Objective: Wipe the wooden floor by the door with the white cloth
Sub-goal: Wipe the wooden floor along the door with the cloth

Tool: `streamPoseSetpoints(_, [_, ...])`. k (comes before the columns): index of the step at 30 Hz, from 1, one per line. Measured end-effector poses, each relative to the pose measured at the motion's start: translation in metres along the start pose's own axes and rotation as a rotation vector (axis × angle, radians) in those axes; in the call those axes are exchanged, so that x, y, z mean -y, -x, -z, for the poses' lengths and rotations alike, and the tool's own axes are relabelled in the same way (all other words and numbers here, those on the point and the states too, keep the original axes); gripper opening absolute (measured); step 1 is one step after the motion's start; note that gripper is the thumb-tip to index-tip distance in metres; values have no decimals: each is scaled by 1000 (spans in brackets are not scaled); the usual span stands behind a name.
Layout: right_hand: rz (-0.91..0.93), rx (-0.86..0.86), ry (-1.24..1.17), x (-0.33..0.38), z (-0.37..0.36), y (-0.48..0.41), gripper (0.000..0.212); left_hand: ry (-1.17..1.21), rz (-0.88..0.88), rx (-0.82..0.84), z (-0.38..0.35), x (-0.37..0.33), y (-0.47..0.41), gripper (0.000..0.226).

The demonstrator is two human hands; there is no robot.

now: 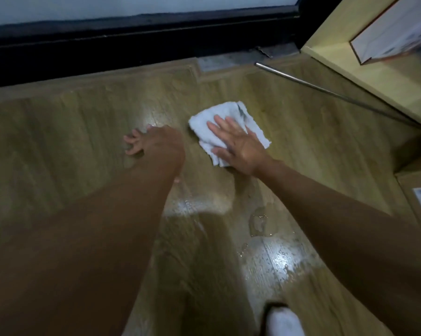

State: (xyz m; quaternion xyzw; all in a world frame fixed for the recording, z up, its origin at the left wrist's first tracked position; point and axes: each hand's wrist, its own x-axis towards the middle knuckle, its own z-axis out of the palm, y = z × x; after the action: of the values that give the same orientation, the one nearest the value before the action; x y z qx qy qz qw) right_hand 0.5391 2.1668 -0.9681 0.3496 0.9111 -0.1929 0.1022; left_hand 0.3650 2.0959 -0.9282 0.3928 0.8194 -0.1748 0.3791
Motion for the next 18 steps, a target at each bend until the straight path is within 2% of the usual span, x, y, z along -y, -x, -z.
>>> streamPoseSetpoints(2, [-14,-17,15,-30,10,7,61,-2,2,-14,1,-2,-2,100])
streamPoseSetpoints(4, [-80,9,53,-55,20,-15,66,-38,-10,-18,2,-3,0,105])
streamPoseSetpoints(8, [-319,31,33,-45,32,-84,66,-119,-40,8,2,-1,0,106])
streamPoseSetpoints(10, [-244,8,21,-28,30,-87,61,-180,-54,8,2,1,3,113])
streamPoseSetpoints(13, [49,-64,20,-31,19,-47,56,-192,-44,-19,1,-1,5,116])
streamPoseSetpoints(14, [92,-80,17,-43,16,-32,58,-189,-29,-25,0,-2,5,115])
streamPoseSetpoints(15, [74,-92,14,-57,16,-23,60,-183,-12,-36,-2,-2,3,115])
streamPoseSetpoints(18, [-200,-84,-23,-80,26,-45,71,-186,49,-50,-6,-3,-4,119])
